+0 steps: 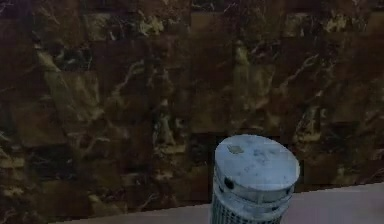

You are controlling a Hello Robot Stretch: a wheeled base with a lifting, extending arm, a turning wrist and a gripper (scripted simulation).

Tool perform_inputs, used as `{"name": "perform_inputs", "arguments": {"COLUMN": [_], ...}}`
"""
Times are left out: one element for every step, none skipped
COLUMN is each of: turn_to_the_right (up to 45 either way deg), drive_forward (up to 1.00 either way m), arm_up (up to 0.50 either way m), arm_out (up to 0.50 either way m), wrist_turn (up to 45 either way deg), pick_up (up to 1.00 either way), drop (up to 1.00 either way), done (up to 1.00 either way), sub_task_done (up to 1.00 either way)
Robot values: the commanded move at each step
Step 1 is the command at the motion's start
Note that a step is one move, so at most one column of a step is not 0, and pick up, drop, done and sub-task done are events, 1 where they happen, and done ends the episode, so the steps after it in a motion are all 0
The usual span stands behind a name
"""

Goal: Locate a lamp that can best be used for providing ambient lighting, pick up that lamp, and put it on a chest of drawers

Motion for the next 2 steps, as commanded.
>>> {"name": "perform_inputs", "arguments": {"turn_to_the_right": [0.0,-45.0], "drive_forward": [0.35,0.0], "arm_up": [0.0,0.0], "arm_out": [0.0,0.0], "wrist_turn": [0.0,0.0], "pick_up": [0.0,0.0], "drop": [0.0,0.0], "done": [0.0,0.0], "sub_task_done": [0.0,0.0]}}
